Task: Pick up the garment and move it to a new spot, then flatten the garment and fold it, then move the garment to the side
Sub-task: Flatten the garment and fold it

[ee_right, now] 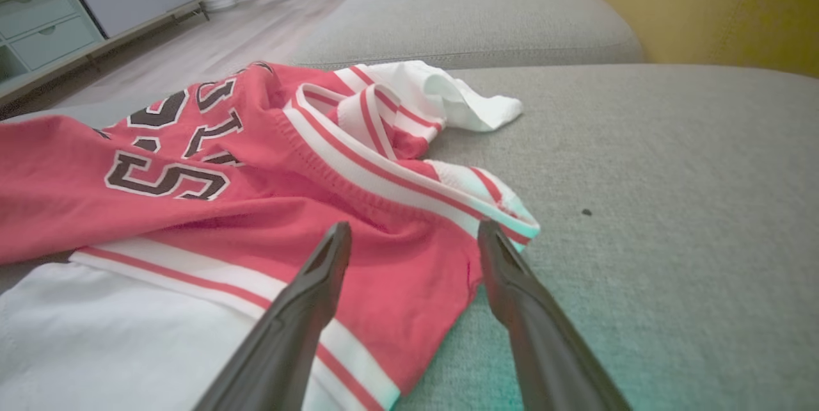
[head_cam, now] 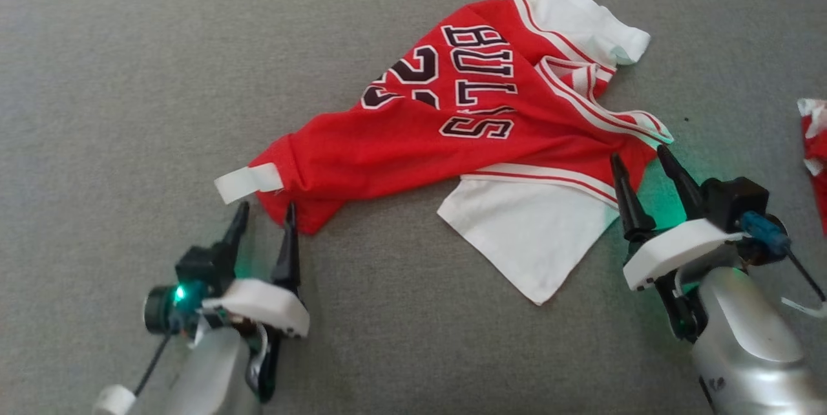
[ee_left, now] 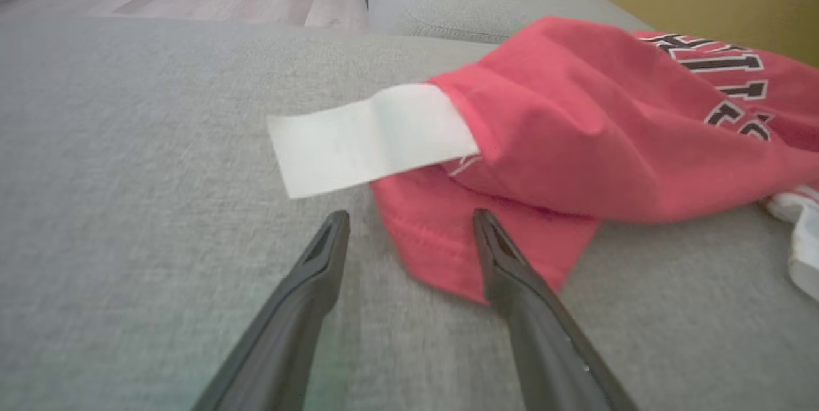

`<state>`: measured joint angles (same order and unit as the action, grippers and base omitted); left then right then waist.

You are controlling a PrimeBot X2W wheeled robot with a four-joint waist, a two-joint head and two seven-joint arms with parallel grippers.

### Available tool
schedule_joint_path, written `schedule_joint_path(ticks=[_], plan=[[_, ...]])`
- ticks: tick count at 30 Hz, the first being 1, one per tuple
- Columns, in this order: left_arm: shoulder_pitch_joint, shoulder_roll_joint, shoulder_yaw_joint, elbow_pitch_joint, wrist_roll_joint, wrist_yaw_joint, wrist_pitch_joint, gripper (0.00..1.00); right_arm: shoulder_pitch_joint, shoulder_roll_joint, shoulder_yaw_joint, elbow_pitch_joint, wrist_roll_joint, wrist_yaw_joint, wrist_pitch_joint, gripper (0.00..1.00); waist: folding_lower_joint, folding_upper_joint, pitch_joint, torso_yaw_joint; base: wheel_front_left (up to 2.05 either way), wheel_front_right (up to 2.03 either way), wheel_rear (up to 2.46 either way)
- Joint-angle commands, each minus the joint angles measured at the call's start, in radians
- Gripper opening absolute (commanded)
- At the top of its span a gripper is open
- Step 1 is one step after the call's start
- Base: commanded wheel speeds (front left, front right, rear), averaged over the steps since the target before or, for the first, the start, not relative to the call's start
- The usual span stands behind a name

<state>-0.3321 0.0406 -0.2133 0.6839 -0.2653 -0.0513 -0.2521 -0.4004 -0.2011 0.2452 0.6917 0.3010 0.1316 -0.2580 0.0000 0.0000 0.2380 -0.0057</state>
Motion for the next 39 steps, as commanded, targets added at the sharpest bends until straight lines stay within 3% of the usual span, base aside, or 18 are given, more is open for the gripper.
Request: schedule_joint_path(ticks=[1, 6, 7, 8, 13, 22, 23, 24, 29, 39], plan=[[-0.047, 0.010, 0.043, -0.008, 0.002, 0.001, -0.010, 1.00, -0.029, 0.005, 0.022, -0.025, 0.006, -0.001, -0.004, 1.00, 0.0000, 0.0000, 0.009, -0.013, 0.00, 0.00, 0.00], [-0.072, 0.010, 0.064, 0.038, 0.009, -0.010, -0.010, 1.00, -0.037, 0.007, 0.033, -0.024, 0.016, -0.001, -0.004, 1.00, 0.0000, 0.0000, 0.021, -0.034, 0.00, 0.00, 0.00], [-0.076, 0.010, 0.062, 0.052, 0.013, -0.013, -0.010, 0.41, -0.036, 0.006, 0.032, -0.024, 0.018, -0.001, -0.004, 1.00, 0.0000, 0.0000, 0.022, -0.036, 0.00, 0.00, 0.00], [-0.081, 0.010, 0.062, 0.060, 0.018, -0.014, -0.010, 0.00, -0.035, 0.004, 0.031, -0.024, 0.020, -0.001, -0.004, 1.00, 0.0000, 0.0000, 0.023, -0.037, 0.00, 0.00, 0.00], [-0.099, 0.031, 0.099, -0.044, 0.110, 0.047, -0.010, 0.00, -0.026, 0.005, 0.013, -0.022, 0.025, -0.001, -0.004, 1.00, 0.0000, 0.0000, 0.012, -0.025, 0.00, 0.00, 0.00], [-0.078, 0.150, 0.053, -0.398, 0.337, 0.209, -0.010, 0.00, -0.007, 0.046, 0.008, -0.021, 0.019, -0.001, -0.004, 1.00, 0.0000, 0.0000, -0.035, 0.008, 0.00, 0.00, 0.00], [-0.059, 0.158, 0.045, -0.410, 0.340, 0.228, -0.010, 0.40, -0.004, 0.051, 0.010, -0.019, 0.018, -0.001, -0.004, 1.00, 0.0000, 0.0000, -0.040, 0.008, 0.00, 0.00, 0.00], [-0.032, 0.161, 0.042, -0.405, 0.333, 0.244, -0.010, 1.00, 0.001, 0.056, 0.013, -0.017, 0.019, -0.001, -0.004, 1.00, 0.0000, 0.0000, -0.048, 0.006, 0.00, 0.00, 0.00], [0.114, 0.132, 0.078, -0.297, 0.242, 0.278, -0.010, 1.00, 0.029, 0.072, 0.012, -0.008, 0.028, -0.001, -0.004, 1.00, 0.0000, 0.0000, -0.085, 0.000, 0.00, 0.00, 0.00], [0.200, 0.057, 0.133, -0.267, 0.179, 0.221, -0.010, 1.00, 0.100, 0.095, -0.013, -0.007, 0.042, -0.001, -0.004, 1.00, 0.0000, 0.0000, -0.167, 0.031, 0.00, 0.00, 0.00]])
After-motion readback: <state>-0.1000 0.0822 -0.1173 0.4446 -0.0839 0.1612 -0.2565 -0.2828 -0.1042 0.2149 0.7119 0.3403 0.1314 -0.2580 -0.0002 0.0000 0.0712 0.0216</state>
